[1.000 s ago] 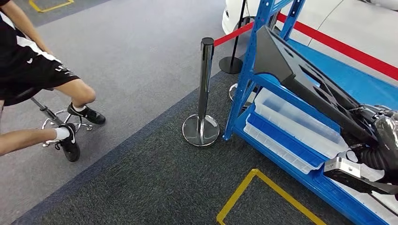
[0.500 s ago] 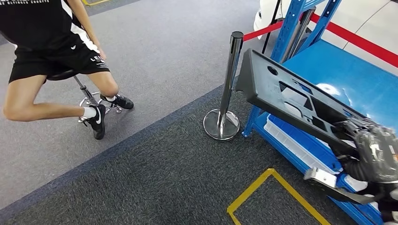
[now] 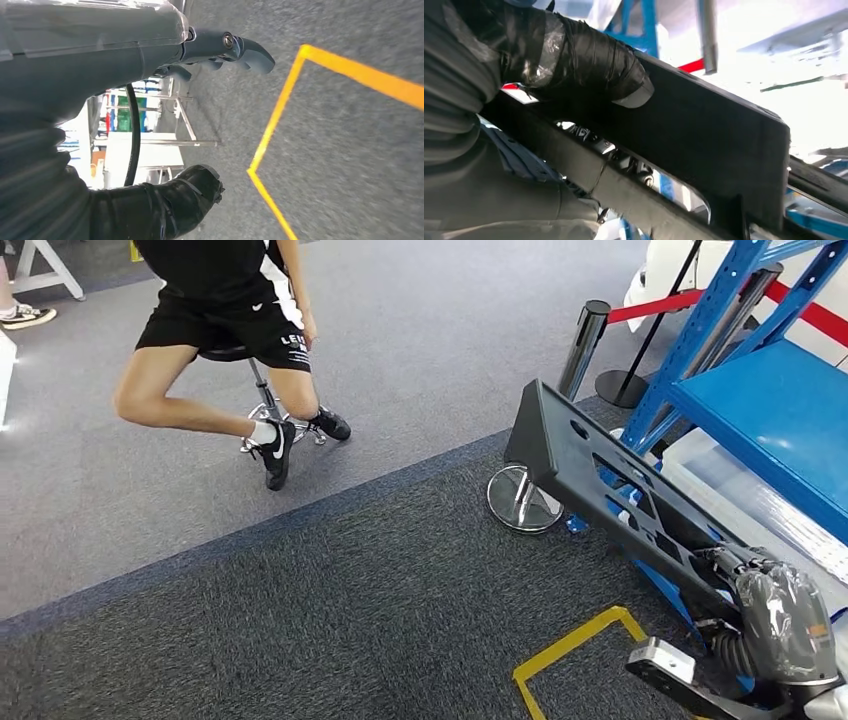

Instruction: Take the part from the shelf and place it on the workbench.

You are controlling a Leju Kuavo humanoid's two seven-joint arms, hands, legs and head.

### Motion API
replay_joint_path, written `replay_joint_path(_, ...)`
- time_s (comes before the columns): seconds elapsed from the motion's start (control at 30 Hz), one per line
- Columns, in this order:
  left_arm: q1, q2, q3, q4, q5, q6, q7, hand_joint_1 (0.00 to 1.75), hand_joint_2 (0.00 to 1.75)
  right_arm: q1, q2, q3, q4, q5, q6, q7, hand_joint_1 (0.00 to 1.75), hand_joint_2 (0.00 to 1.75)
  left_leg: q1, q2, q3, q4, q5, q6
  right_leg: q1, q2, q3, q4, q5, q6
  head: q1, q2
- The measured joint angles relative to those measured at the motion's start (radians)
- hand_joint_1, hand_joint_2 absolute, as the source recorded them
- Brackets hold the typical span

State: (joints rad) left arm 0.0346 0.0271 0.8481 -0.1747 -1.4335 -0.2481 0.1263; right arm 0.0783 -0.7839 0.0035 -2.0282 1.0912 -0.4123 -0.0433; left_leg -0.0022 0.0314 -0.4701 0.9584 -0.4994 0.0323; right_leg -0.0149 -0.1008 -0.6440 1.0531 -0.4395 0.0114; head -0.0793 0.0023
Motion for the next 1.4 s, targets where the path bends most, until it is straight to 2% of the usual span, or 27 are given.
replay_joint_path(0.07, 0.002, 0.003, -0.005, 0.000, -0.009, -0.009, -0.010, 0.00, 1.75, 0.056, 0.003, -0.028, -0.020, 0.002, -0.001, -0.002, 1.75, 1.75, 0.001, -0.016, -0.020, -0.007, 0.024, 0.016, -0.004, 0.070, -0.030, 0.093, -0.092, 0.003, 0.002, 0.000)
replay_joint_path(0.1, 0.001, 0.004, -0.008, 0.000, -0.011, -0.012, -0.013, 0.00, 1.75, 0.083, 0.005, -0.045, -0.030, 0.004, -0.001, -0.003, 1.75, 1.75, 0.000, -0.026, -0.034, -0.006, 0.034, 0.020, -0.005, 0.089, -0.047, 0.156, -0.131, 0.004, 0.002, 0.000)
replay_joint_path(0.13, 0.001, 0.004, -0.010, 0.000, -0.012, -0.015, -0.016, 0.00, 1.75, 0.108, 0.008, -0.063, -0.041, 0.006, -0.002, -0.005, 1.75, 1.75, -0.001, -0.037, -0.048, -0.003, 0.043, 0.022, -0.004, 0.097, -0.058, 0.211, -0.149, 0.004, 0.002, 0.000)
replay_joint_path(0.17, 0.001, 0.004, -0.012, 0.000, -0.012, -0.019, -0.018, 0.00, 1.75, 0.133, 0.011, -0.080, -0.051, 0.010, -0.002, -0.006, 1.75, 1.75, -0.002, -0.048, -0.062, 0.001, 0.051, 0.022, -0.005, 0.100, -0.058, 0.245, -0.145, 0.005, 0.002, 0.000)
replay_joint_path(0.2, 0.001, 0.004, -0.014, 0.000, -0.013, -0.023, -0.022, 0.00, 1.75, 0.159, 0.015, -0.096, -0.062, 0.013, -0.003, -0.007, 1.75, 1.75, -0.002, -0.060, -0.075, 0.007, 0.057, 0.020, -0.005, 0.101, -0.042, 0.242, -0.122, 0.004, 0.002, 0.000)
replay_joint_path(0.27, 0.002, 0.004, -0.016, 0.000, -0.019, -0.027, -0.026, 0.00, 1.75, 0.223, 0.021, -0.133, -0.093, 0.007, -0.005, -0.009, 1.75, 1.75, 0.000, -0.081, -0.099, 0.026, 0.065, 0.015, -0.009, 0.116, 0.042, 0.135, -0.079, 0.004, 0.002, 0.000)
replay_joint_path(0.33, 0.005, 0.002, -0.020, 0.000, -0.029, -0.019, -0.026, 0.00, 1.75, 0.324, 0.030, -0.203, -0.144, -0.040, -0.004, -0.028, 1.75, 1.75, 0.000, -0.106, -0.122, 0.050, 0.067, 0.006, -0.012, 0.152, 0.128, 0.008, -0.084, 0.003, 0.001, 0.000)
replay_joint_path(0.37, 0.007, 0.001, -0.022, 0.000, -0.033, -0.012, -0.025, 0.00, 1.75, 0.378, 0.039, -0.254, -0.175, -0.076, 0.002, -0.052, 1.75, 1.75, -0.001, -0.119, -0.130, 0.059, 0.069, 0.001, -0.011, 0.163, 0.146, -0.021, -0.096, 0.002, 0.002, 0.000)
replay_joint_path(0.43, 0.015, -0.002, -0.024, 0.001, -0.035, -0.001, -0.024, 0.00, 1.75, 0.448, 0.074, -0.360, -0.229, -0.128, 0.024, -0.124, 1.75, 1.75, -0.001, -0.138, -0.142, 0.066, 0.075, -0.012, -0.009, 0.154, 0.145, -0.028, -0.100, -0.006, 0.002, 0.000)
replay_joint_path(0.5, 0.021, -0.003, -0.024, 0.002, -0.037, 0.000, -0.022, 0.00, 1.75, 0.458, 0.118, -0.420, -0.258, -0.104, 0.046, -0.178, 1.75, 1.75, 0.001, -0.109, -0.157, 0.092, 0.056, -0.023, -0.009, 0.136, 0.139, -0.033, -0.090, -0.022, 0.000, 0.000)
replay_joint_path(0.57, 0.018, -0.003, -0.026, 0.003, -0.042, -0.004, -0.018, 0.00, 1.75, 0.449, 0.150, -0.423, -0.266, -0.026, 0.048, -0.172, 1.75, 1.75, 0.004, -0.060, -0.194, 0.186, -0.011, -0.032, -0.006, 0.113, 0.131, -0.035, -0.080, -0.036, -0.005, 0.000)
replay_joint_path(0.63, 0.012, -0.004, -0.030, 0.003, -0.050, -0.008, -0.015, 0.00, 1.75, 0.431, 0.164, -0.388, -0.259, 0.053, 0.035, -0.121, 1.75, 1.75, 0.007, -0.043, -0.239, 0.310, -0.076, -0.039, 0.000, 0.091, 0.120, -0.033, -0.074, -0.039, -0.007, 0.000)
replay_joint_path(0.67, 0.011, -0.005, -0.034, 0.003, -0.054, -0.008, -0.014, 0.00, 1.75, 0.422, 0.166, -0.366, -0.254, 0.082, 0.025, -0.090, 1.75, 1.75, 0.007, -0.041, -0.245, 0.344, -0.086, -0.040, 0.002, 0.079, 0.116, -0.031, -0.072, -0.039, -0.007, 0.000)
replay_joint_path(0.7, 0.011, -0.006, -0.037, 0.003, -0.057, -0.008, -0.012, 0.00, 1.75, 0.418, 0.167, -0.347, -0.249, 0.098, 0.017, -0.066, 1.75, 1.75, 0.008, -0.039, -0.232, 0.339, -0.077, -0.040, 0.004, 0.068, 0.112, -0.030, -0.071, -0.038, -0.007, 0.000)
replay_joint_path(0.73, 0.012, -0.006, -0.041, 0.004, -0.059, -0.008, -0.011, 0.00, 1.75, 0.416, 0.167, -0.331, -0.246, 0.108, 0.010, -0.046, 1.75, 1.75, 0.007, -0.036, -0.200, 0.298, -0.054, -0.038, 0.005, 0.056, 0.111, -0.029, -0.070, -0.038, -0.007, 0.000)
replay_joint_path(0.83, 0.011, -0.005, -0.046, 0.004, -0.064, -0.008, -0.012, 0.00, 1.75, 0.420, 0.167, -0.303, -0.241, 0.122, -0.002, -0.017, 1.75, 1.75, -0.004, 0.012, -0.072, 0.099, 0.003, -0.016, 0.010, 0.021, 0.113, -0.031, -0.067, -0.033, -0.006, 0.000)
replay_joint_path(0.9, 0.010, -0.003, -0.048, 0.004, -0.066, -0.009, -0.013, 0.00, 1.75, 0.425, 0.167, -0.291, -0.241, 0.130, -0.009, -0.006, 1.75, 1.75, -0.016, 0.029, -0.052, 0.052, 0.008, 0.000, 0.010, -0.002, 0.117, -0.035, -0.063, -0.025, -0.008, 0.000)
replay_joint_path(0.97, 0.013, -0.001, -0.050, 0.004, -0.068, -0.012, -0.014, 0.00, 1.75, 0.430, 0.166, -0.282, -0.241, 0.136, -0.012, 0.001, 1.75, 1.75, -0.016, 0.012, -0.053, 0.033, 0.021, 0.013, 0.009, -0.013, 0.122, -0.039, -0.062, -0.016, -0.010, 0.000)
replay_joint_path(1.03, 0.015, 0.000, -0.052, 0.004, -0.070, -0.014, -0.014, 0.00, 1.75, 0.433, 0.164, -0.274, -0.240, 0.138, -0.017, 0.006, 1.75, 1.75, -0.009, -0.005, -0.045, 0.008, 0.038, 0.024, 0.008, 0.027, 0.106, -0.002, -0.092, -0.009, -0.009, 0.000)
replay_joint_path(1.1, 0.014, -0.001, -0.053, 0.004, -0.066, -0.015, -0.016, 0.00, 1.75, 0.434, 0.164, -0.267, -0.237, 0.139, -0.022, 0.010, 1.75, 1.75, -0.006, -0.023, -0.047, 0.000, 0.048, 0.029, 0.006, 0.081, 0.053, 0.112, -0.156, -0.005, -0.007, 0.000)
replay_joint_path(1.13, 0.014, -0.001, -0.053, 0.004, -0.062, -0.014, -0.020, 0.00, 1.75, 0.433, 0.164, -0.263, -0.233, 0.138, -0.023, 0.012, 1.75, 1.75, -0.006, -0.033, -0.053, 0.004, 0.049, 0.030, 0.005, 0.092, 0.022, 0.177, -0.183, -0.003, -0.007, 0.000)
replay_joint_path(1.17, 0.014, -0.002, -0.053, 0.004, -0.058, -0.013, -0.025, 0.00, 1.75, 0.432, 0.164, -0.257, -0.229, 0.137, -0.023, 0.013, 1.75, 1.75, -0.006, -0.044, -0.058, 0.010, 0.049, 0.029, 0.003, 0.096, 0.001, 0.220, -0.193, -0.001, -0.007, 0.000)
replay_joint_path(1.2, 0.014, -0.002, -0.053, 0.004, -0.056, -0.011, -0.030, 0.00, 1.75, 0.430, 0.163, -0.252, -0.224, 0.135, -0.024, 0.013, 1.75, 1.75, -0.005, -0.056, -0.063, 0.018, 0.048, 0.028, 0.001, 0.097, -0.004, 0.229, -0.183, 0.002, -0.007, 0.000)
replay_joint_path(1.27, 0.013, -0.003, -0.053, 0.004, -0.055, -0.004, -0.041, 0.00, 1.75, 0.420, 0.162, -0.241, -0.214, 0.128, -0.024, 0.013, 1.75, 1.75, -0.001, -0.081, -0.073, 0.038, 0.043, 0.021, -0.008, 0.107, 0.037, 0.142, -0.119, 0.009, -0.007, 0.000)
replay_joint_path(1.3, 0.013, -0.004, -0.053, 0.004, -0.055, 0.000, -0.045, 0.00, 1.75, 0.411, 0.161, -0.236, -0.208, 0.125, -0.025, 0.013, 1.75, 1.75, 0.002, -0.093, -0.080, 0.050, 0.039, 0.015, -0.013, 0.129, 0.065, 0.084, -0.097, 0.013, -0.007, 0.000)
replay_joint_path(1.33, 0.013, -0.004, -0.053, 0.004, -0.054, 0.005, -0.047, 0.00, 1.75, 0.403, 0.161, -0.231, -0.202, 0.122, -0.025, 0.013, 1.75, 1.75, 0.002, -0.104, -0.090, 0.067, 0.034, 0.009, -0.016, 0.150, 0.085, 0.038, -0.083, 0.014, -0.006, 0.000)
replay_joint_path(1.4, 0.013, -0.005, -0.053, 0.004, -0.051, 0.017, -0.048, 0.00, 1.75, 0.390, 0.157, -0.221, -0.189, 0.119, -0.028, 0.011, 1.75, 1.75, 0.002, -0.123, -0.110, 0.087, 0.031, -0.002, -0.015, 0.172, 0.093, 0.011, -0.086, 0.010, -0.006, 0.000)
